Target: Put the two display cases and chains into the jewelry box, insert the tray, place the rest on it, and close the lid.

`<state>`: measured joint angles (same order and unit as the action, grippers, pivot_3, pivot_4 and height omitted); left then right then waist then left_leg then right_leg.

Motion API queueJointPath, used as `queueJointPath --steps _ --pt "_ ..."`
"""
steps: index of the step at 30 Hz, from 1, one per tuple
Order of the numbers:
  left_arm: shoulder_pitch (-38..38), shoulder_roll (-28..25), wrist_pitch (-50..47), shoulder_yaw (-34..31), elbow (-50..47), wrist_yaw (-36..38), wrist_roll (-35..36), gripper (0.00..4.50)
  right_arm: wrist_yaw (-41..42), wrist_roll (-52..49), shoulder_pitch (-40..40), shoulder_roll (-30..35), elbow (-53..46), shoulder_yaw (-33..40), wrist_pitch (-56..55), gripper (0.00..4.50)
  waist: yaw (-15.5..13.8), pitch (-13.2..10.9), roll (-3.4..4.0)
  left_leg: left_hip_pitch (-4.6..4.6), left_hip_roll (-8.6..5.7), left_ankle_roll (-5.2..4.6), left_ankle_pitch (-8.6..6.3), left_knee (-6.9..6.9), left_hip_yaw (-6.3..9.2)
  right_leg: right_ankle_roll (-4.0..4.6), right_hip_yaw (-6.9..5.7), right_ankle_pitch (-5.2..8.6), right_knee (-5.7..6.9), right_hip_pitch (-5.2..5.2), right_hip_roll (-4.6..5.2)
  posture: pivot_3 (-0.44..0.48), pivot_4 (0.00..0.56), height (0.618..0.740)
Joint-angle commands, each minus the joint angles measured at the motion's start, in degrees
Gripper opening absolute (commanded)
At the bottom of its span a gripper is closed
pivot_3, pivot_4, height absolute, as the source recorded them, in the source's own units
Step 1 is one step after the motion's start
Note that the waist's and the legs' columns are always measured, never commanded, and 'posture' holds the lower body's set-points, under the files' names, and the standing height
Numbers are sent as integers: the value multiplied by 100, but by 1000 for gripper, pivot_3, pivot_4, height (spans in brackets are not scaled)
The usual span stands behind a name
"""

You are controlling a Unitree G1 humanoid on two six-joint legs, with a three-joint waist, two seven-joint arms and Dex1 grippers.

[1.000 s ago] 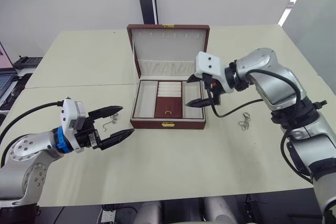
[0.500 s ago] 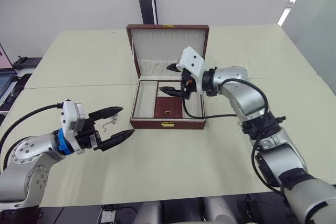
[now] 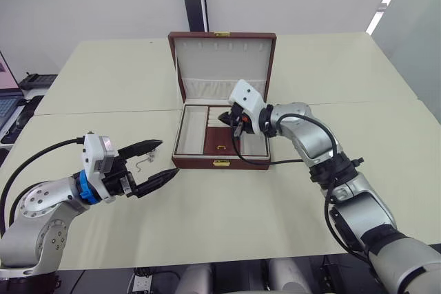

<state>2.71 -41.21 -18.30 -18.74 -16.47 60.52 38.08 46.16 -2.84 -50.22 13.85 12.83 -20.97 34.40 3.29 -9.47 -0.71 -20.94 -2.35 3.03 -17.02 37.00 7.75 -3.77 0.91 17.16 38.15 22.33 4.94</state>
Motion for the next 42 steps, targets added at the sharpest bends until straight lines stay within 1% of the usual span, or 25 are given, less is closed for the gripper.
queueJointPath --steps 1,7,10,15,18,20,21,24,26,28,31,32,36,39,41,42 --pt "-64 -1 37 24 -221 -25 37 4500 19 113 -12 14 -121 -105 -5 11 12 0 0 0 0 0 0 0 -1 0 1 0 0 1 -1 0 150 740" --pt "-107 -28 28 54 -190 -38 28 4500 133 379 122 95 49 -443 -146 11 8 4 -1 4 -1 0 0 0 -1 0 -1 0 0 -2 -1 0 150 740" --pt "-104 -25 37 58 -179 -42 11 4500 135 413 183 105 -9 -462 -332 11 8 5 -1 5 -1 0 0 0 -1 0 -1 0 0 -3 -1 0 150 740" --pt "-98 13 88 -41 -9 -130 -53 4500 -27 108 108 2 -493 169 -652 11 8 5 -1 5 0 0 0 0 -2 0 0 0 0 -2 -1 0 150 740" --pt "-117 95 180 -296 296 -502 -198 4500 -68 -140 333 274 -1345 659 -546 11 -6 4 0 2 2 0 0 0 1 0 0 0 0 0 -1 0 150 740" --pt "-107 119 212 -478 483 -692 -238 4500 -30 -213 599 570 -1881 868 -524 11 -20 5 -1 1 2 0 0 0 4 0 -2 0 -3 -1 1 0 150 740" --pt "-93 122 244 -564 574 -753 -253 4500 -22 -229 765 734 -2136 969 -548 11 -32 6 -3 0 2 0 -1 -1 4 0 -2 0 -6 -2 1 0 150 740" --pt "-20 73 303 -796 987 -1303 -673 4500 -157 -365 1529 1248 -3053 1594 -406 11 -108 7 -4 1 -1 -2 -1 -1 5 -2 -3 -1 -8 -5 2 0 150 740" --pt "19 44 369 -879 1190 -1457 -856 4500 -257 -425 1963 1516 -3479 1923 -347 11 -139 6 -4 1 -6 -3 -2 0 -2 -3 0 -1 -8 -4 2 0 150 740" --pt "61 61 363 -1120 1495 -1676 -912 4500 -369 -491 2766 1828 -3860 2663 -384 11 -156 7 -7 1 -8 -3 -2 0 -1 -4 0 -2 -6 -4 1 0 150 740" --pt "155 38 545 -1362 1961 -1628 -916 4500 -459 -634 3561 2068 -4209 3302 -362 11 -157 7 -8 1 -7 -8 -5 -2 -1 -4 -2 -2 -9 -8 0 0 150 740" --pt "227 29 683 -1439 2146 -1583 -965 4500 -480 -628 4021 2119 -4314 3589 -454 11 -149 7 -8 2 -8 -9 -5 -1 -3 -4 -1 -2 -8 -10 0 0 150 740" --pt "510 22 1127 -1600 2670 -1515 -1163 4500 -707 -649 5489 1944 -4489 4510 -782 11 -161 12 -14 5 -6 -18 -10 -4 -5 -3 -1 -2 -7 -12 -3 0 150 740" --pt "743 32 1272 -1648 2869 -1477 -1214 4500 -836 -679 6225 1736 -4447 4885 -1063 11 -148 13 -16 8 -5 -23 -13 -2 -9 -4 4 -2 -6 -16 -2 0 150 740" --pt "860 52 1290 -1655 2883 -1449 -1202 4500 -886 -682 6584 1626 -4318 5032 -1281 400 -152 13 -15 13 -3 -26 -14 -1 -10 -5 4 -3 -4 -20 -2 0 150 740" --pt "912 70 1262 -1664 2856 -1438 -1168 4500 -900 -697 6743 1571 -4231 5105 -1395 519 -153 16 -19 15 -3 -26 -15 -2 -8 -6 3 -3 -4 -23 -2 0 150 740"
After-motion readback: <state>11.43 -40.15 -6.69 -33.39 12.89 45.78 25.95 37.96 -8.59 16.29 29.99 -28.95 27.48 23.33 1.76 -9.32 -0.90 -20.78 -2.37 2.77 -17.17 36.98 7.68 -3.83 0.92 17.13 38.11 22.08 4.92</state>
